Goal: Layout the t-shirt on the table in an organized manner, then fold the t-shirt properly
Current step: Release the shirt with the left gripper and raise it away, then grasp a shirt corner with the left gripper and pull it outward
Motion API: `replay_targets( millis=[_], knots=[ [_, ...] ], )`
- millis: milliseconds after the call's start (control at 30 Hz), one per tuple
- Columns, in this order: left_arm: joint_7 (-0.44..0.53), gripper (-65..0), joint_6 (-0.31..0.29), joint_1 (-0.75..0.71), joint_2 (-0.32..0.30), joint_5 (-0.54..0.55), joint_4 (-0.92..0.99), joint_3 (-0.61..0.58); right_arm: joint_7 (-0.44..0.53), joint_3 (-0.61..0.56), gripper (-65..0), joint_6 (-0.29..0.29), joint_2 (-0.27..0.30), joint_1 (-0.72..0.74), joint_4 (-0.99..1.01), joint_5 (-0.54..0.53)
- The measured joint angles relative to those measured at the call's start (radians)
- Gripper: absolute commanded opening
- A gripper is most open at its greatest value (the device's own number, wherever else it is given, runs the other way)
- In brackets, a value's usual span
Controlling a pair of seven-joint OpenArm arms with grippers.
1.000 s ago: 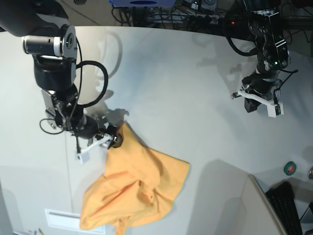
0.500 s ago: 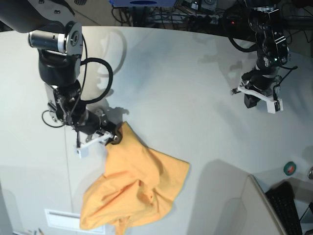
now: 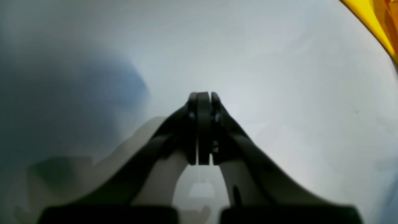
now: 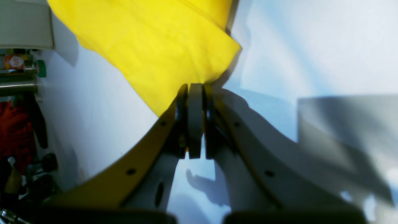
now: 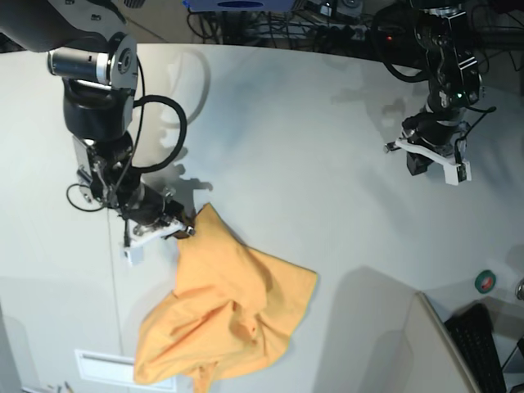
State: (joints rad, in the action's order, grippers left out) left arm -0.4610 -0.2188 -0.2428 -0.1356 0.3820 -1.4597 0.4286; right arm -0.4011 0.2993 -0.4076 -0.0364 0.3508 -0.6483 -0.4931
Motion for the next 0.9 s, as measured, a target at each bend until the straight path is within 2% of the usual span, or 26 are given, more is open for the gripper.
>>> replay_targets(
  millis=[100, 200, 367, 567, 800, 900],
  knots=[
    [0.001, -65.0, 0.001, 0.005, 0.0, 0.0, 0.0, 0.0, -0.015, -0.003, -65.0, 0.005, -0.003, -0.052, -0.099, 0.003],
    [0.0, -65.0, 0.0, 0.021, 0.0, -0.007, 0.004, -0.01, -0.114, -0.005, -65.0, 0.007, -0.013, -0.123, -0.272, 0.005],
    [0.001, -65.0, 0.0, 0.085, -0.002, -0.009, 0.081, -0.129, -0.24, -0.005, -65.0, 0.002, -0.021, -0.289, -0.632, -0.002],
    [0.01, -65.0, 0.006, 0.232, 0.009, -0.014, 0.205, -0.279, -0.272, 0.0, -65.0, 0.003, -0.016, -0.513, -0.935, -0.001],
    [0.14, -65.0, 0.001, 0.442, 0.113, -0.011, 0.428, -0.446, -0.269, 0.005, -65.0, -0.001, -0.01, -0.681, -1.085, 0.0],
    [0.257, -65.0, 0.0, 0.528, 0.145, -0.009, 0.576, -0.472, -0.269, 0.038, -65.0, -0.002, -0.014, -0.718, -1.096, -0.001]
  ],
)
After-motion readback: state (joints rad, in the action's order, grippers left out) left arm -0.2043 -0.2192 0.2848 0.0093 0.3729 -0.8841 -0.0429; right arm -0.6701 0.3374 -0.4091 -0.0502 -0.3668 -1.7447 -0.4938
